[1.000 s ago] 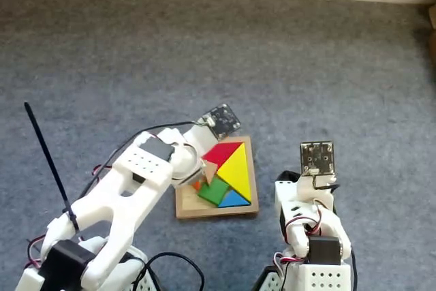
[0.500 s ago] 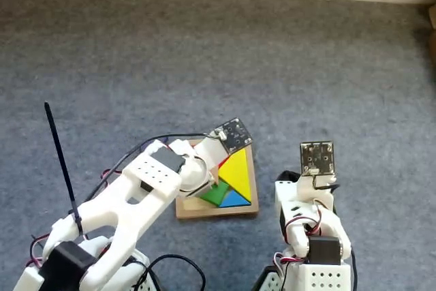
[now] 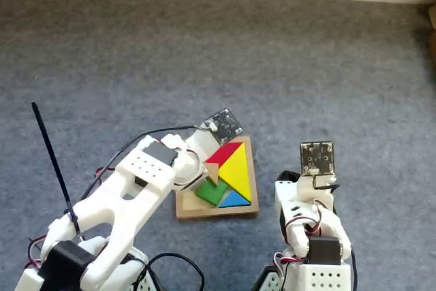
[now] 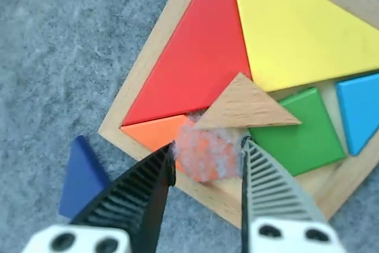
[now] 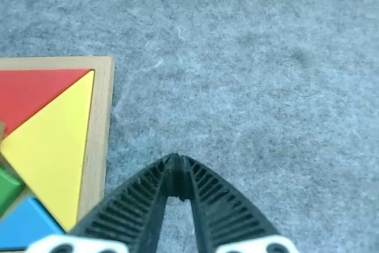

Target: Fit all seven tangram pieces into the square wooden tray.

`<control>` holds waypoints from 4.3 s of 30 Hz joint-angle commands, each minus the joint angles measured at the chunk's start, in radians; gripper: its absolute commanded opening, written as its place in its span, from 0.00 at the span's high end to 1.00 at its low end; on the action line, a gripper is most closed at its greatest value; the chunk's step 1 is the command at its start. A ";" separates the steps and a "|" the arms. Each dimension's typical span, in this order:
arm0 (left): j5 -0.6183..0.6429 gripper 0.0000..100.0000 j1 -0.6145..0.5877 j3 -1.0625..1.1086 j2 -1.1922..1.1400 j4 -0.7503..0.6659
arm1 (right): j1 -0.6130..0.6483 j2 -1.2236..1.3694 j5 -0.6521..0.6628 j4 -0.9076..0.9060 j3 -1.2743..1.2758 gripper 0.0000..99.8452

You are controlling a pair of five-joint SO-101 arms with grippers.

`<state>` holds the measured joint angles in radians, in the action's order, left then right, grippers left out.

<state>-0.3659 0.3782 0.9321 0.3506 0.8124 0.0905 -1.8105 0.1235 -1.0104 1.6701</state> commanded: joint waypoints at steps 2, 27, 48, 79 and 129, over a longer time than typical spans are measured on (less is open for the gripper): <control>0.008 0.81 0.067 0.016 0.024 -0.017 | -0.012 0.002 -0.003 -0.007 0.145 0.99; 0.011 0.81 0.194 -0.120 0.036 0.133 | -0.013 0.002 -0.003 -0.007 0.145 0.99; 0.163 0.81 0.170 -0.031 0.024 -0.087 | -0.013 0.002 -0.003 -0.007 0.145 0.99; 0.066 0.81 0.097 -0.102 0.033 0.158 | -0.013 0.002 -0.003 -0.007 0.145 0.99; -0.107 0.75 -0.427 -0.091 0.295 0.219 | -0.013 0.002 -0.003 -0.007 0.145 0.99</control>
<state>-0.4519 -0.0361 0.8431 0.6191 1.0334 0.0905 -1.8105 0.1235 -1.0104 1.6701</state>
